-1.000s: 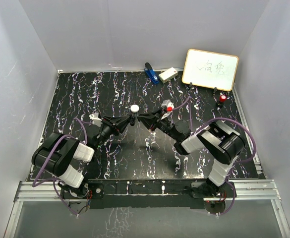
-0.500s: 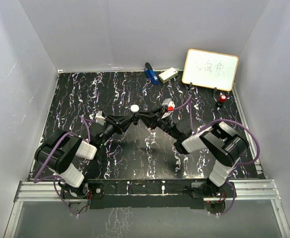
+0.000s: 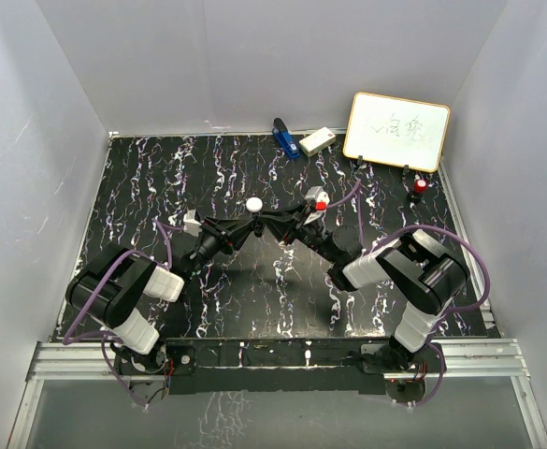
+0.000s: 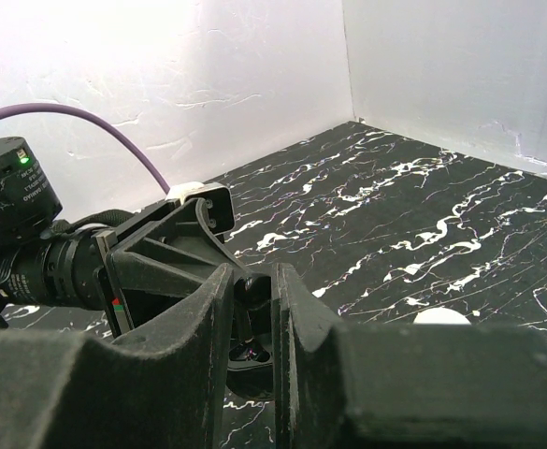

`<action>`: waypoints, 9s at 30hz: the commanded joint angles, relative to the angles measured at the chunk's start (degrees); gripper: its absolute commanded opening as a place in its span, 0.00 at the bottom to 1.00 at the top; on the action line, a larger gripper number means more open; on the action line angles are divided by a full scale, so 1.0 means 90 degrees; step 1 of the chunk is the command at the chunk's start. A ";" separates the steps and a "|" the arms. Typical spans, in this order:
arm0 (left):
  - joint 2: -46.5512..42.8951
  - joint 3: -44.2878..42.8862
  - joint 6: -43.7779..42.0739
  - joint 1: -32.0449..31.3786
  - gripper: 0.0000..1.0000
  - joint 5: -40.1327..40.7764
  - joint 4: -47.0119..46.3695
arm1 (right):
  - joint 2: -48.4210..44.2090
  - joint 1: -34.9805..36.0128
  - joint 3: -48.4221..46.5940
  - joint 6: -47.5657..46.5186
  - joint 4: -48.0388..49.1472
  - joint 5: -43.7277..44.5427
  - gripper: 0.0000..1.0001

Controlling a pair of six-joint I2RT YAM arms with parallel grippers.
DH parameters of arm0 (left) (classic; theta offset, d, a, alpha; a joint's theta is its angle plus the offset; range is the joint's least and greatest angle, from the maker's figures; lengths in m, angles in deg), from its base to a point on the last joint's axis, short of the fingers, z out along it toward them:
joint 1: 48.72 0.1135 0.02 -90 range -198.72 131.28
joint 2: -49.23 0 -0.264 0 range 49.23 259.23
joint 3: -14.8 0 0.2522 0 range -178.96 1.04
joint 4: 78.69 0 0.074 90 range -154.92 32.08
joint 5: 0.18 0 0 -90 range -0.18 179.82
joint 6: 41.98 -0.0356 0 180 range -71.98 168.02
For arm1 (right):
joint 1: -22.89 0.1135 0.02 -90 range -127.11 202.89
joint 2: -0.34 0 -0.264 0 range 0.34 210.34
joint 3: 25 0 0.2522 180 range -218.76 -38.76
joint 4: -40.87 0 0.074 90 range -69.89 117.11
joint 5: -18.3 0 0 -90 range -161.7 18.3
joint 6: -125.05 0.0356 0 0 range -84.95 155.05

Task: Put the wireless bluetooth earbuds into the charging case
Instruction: Place the earbud in the charging case, then close the charging case.

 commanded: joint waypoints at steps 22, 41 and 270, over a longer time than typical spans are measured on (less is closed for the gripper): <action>-0.0253 -0.0238 0.0136 -0.0111 0.00 0.0120 -0.0960 | 0.0000 0.0050 -0.0171 -0.0224 0.2139 -0.0035 0.00; -0.0423 -0.0199 0.0244 -0.0137 0.00 0.0139 -0.1009 | 0.0069 0.0046 -0.0193 -0.0262 0.2143 0.0016 0.00; -0.1109 -0.1237 0.0782 -0.1059 0.00 0.3122 0.3144 | -0.0440 0.1370 -0.0809 -0.2489 -0.2482 0.3707 0.76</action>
